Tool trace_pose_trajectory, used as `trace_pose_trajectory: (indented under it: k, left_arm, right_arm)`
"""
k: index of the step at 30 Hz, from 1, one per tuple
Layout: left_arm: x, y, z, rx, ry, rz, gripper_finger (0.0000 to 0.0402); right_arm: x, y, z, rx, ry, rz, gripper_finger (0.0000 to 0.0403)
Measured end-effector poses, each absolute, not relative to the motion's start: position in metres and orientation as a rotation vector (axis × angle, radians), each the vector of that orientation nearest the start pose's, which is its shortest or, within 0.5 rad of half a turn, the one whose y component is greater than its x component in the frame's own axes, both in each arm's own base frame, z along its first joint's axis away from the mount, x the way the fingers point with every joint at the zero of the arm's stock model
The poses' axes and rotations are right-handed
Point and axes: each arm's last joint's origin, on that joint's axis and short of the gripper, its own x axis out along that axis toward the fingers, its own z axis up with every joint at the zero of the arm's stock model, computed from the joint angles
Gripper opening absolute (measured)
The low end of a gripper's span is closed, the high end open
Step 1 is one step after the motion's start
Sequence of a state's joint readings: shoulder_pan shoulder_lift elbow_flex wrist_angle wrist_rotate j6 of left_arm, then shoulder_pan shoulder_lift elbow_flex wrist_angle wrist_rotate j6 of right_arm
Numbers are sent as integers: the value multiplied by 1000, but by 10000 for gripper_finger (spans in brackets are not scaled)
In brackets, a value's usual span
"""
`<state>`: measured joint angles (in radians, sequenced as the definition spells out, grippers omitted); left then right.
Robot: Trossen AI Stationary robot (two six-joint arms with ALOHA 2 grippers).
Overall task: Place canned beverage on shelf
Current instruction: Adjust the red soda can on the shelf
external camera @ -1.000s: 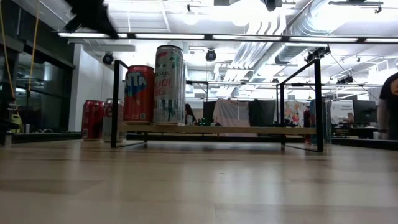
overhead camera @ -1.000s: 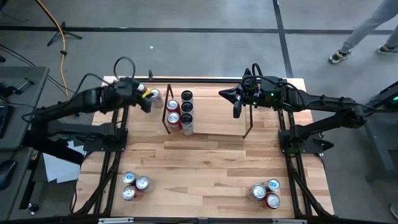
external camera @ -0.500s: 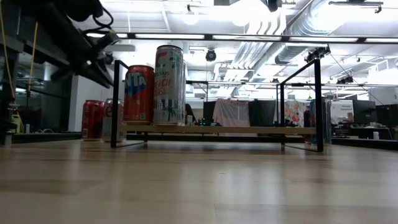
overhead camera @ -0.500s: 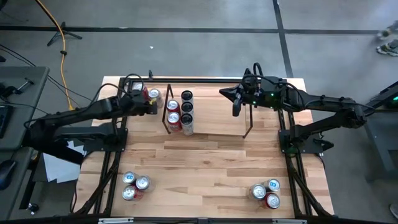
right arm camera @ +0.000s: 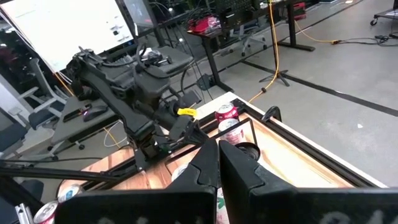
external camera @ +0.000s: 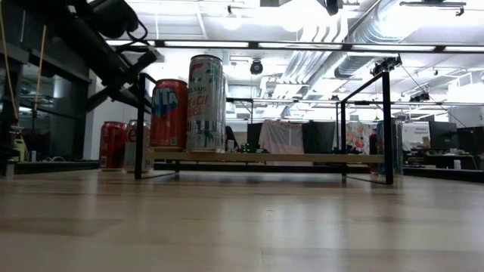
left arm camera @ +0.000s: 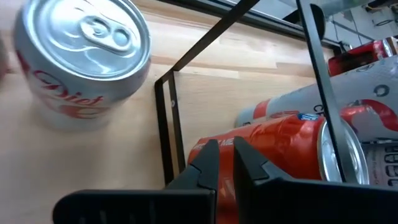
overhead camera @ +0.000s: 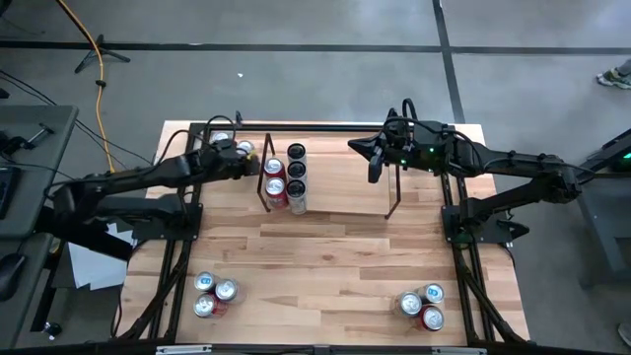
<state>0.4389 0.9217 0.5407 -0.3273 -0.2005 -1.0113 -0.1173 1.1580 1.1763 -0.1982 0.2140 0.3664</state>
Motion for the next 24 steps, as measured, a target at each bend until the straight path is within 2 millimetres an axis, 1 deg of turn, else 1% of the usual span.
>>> trace_pose_trajectory:
  k: [9, 12, 21, 24]
  left_arm:
    - [175, 88, 208, -1029, 349, 921, 0]
    - [178, 90, 210, -1033, 320, 900, 0]
    - [180, 89, 211, -1064, 312, 864, 0]
    - [182, 90, 214, -1064, 276, 844, 0]
  right_arm:
    - [250, -36, 393, 353, 118, -360, 0]
    - [250, -36, 393, 353, 118, -360, 0]
    - [250, -36, 393, 346, 119, -361, 0]
    - [250, -36, 393, 344, 115, -378, 0]
